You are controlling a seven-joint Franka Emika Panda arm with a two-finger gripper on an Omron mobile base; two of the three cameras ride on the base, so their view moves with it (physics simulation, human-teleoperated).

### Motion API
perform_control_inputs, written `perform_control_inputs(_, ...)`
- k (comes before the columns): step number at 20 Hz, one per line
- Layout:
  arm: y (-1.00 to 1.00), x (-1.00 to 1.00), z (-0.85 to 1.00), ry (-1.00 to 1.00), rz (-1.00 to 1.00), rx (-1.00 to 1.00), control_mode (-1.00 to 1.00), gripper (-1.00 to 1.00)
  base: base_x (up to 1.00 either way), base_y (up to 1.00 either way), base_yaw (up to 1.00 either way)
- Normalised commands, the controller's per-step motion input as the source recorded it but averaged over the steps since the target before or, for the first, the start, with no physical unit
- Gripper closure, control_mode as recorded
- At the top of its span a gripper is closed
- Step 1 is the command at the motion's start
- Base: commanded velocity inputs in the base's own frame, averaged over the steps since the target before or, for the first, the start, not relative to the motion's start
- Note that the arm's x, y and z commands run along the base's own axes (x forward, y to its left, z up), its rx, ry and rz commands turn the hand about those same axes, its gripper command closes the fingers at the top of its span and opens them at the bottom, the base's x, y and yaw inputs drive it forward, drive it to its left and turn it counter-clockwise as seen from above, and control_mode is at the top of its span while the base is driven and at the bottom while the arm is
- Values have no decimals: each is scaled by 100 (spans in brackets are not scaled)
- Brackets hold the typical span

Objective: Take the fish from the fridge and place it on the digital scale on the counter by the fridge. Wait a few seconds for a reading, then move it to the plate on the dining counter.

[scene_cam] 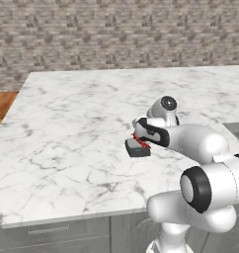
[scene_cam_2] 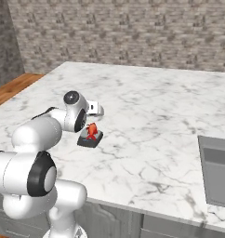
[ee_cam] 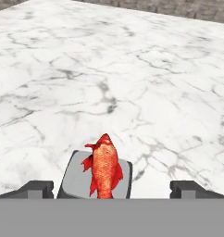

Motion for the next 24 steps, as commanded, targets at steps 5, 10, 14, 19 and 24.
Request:
perform_control_inputs(5,0,0,0,0,0,0,-100,-100,0,0,0)
perform_control_inputs(10,0,0,0,0,0,0,-100,-100,0,0,0)
perform_control_inputs(14,0,0,0,0,0,0,-100,-100,0,0,0)
perform_control_inputs(19,0,0,0,0,0,0,-100,-100,0,0,0)
perform_control_inputs(24,0,0,0,0,0,0,-100,-100,0,0,0)
